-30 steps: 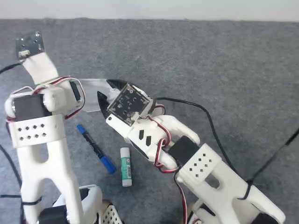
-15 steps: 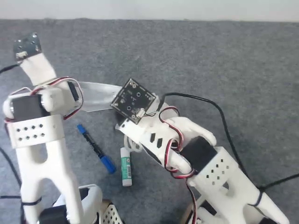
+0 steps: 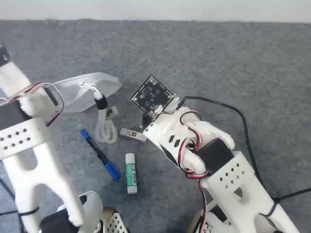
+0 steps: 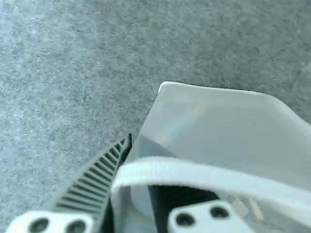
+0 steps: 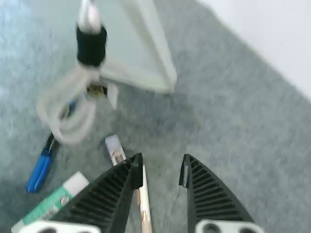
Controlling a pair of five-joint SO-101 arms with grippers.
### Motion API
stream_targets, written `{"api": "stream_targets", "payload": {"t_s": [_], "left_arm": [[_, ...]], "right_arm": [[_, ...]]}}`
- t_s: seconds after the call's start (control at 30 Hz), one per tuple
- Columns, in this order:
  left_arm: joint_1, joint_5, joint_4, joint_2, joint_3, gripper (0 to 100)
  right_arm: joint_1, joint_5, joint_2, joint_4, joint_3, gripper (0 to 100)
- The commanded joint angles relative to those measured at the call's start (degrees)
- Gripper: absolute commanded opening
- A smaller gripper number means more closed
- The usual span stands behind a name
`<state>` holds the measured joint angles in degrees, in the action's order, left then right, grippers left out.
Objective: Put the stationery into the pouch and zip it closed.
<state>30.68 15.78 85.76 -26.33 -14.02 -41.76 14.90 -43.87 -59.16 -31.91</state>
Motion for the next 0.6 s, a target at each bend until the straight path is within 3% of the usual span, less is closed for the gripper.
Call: {"api": "stream_targets", "payload": {"t_s": [0.0,0.27,0.57], "left_arm": [[2.0,0.8,-1.7,-0.7,1.5,1],[6.3,2.3,-1.8,-8.3,-0.1,1],[6.2,2.3,-3.7,-9.8,-2.3,1]], "right_arm": [[0.9,0.9,-1.8,-0.3,-1.3,13.4],[0.8,1.0,-1.2,5.8,-8.2,13.4],[0.7,3.9,11.3,10.7,-7.5,13.6]]}}
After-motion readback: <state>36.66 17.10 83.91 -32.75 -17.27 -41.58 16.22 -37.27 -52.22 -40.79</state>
